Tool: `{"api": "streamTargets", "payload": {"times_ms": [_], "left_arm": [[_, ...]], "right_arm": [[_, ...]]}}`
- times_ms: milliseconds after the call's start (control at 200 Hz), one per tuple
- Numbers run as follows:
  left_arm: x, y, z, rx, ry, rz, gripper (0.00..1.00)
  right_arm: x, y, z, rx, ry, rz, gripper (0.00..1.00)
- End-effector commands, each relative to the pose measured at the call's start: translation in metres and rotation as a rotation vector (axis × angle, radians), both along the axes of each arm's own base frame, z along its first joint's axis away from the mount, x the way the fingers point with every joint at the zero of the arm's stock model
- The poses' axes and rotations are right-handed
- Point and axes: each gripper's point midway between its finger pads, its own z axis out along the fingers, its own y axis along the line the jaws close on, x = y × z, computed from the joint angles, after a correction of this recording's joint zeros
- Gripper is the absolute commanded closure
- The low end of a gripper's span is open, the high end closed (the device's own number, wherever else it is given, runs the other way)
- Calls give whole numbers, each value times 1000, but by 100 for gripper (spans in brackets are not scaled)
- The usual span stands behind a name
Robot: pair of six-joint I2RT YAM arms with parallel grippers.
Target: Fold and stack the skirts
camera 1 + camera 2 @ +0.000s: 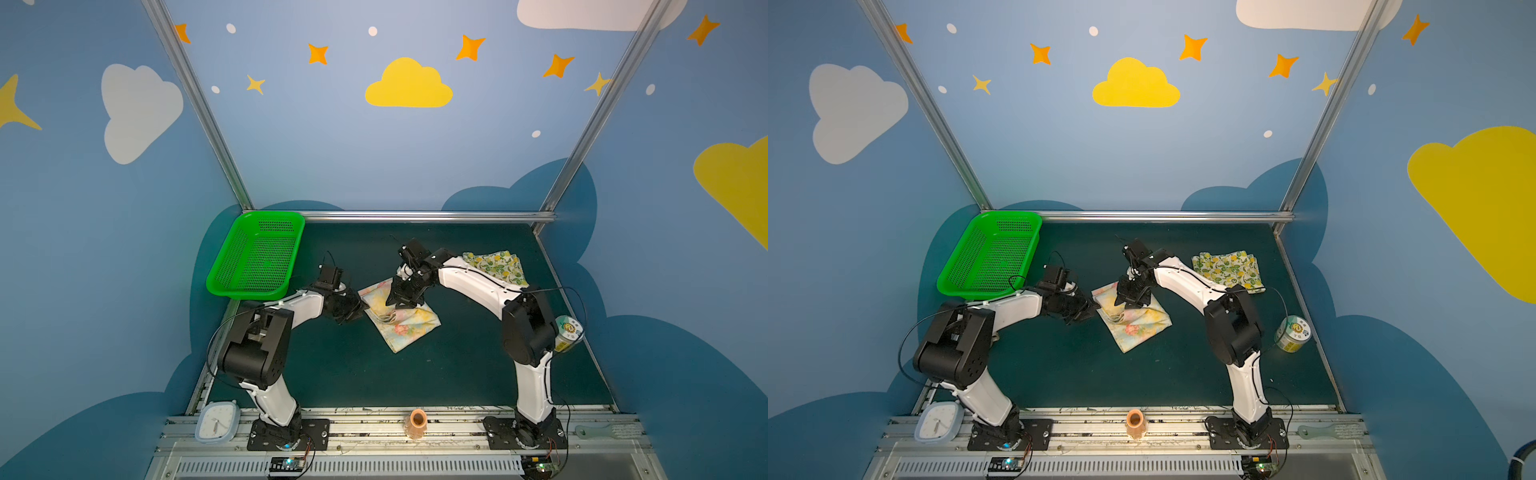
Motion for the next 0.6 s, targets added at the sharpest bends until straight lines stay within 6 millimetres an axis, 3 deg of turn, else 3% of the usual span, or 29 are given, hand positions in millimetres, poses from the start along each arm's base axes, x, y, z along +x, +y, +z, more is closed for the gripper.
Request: {"api": "streamTargets", "payload": {"times_ms": [0,420,596], "left_arm": [[10,-3,5,-9,-12,2,62],[38,-9,9,-28,-39,23,66],[46,-12,12,-32,-52,18,73]], "right_arm": [[-5,-4,-7,-31,3,47,70],[-55,-22,-30,-99,58,97,75],[-61,-22,-47,-108,74,97,76]]}}
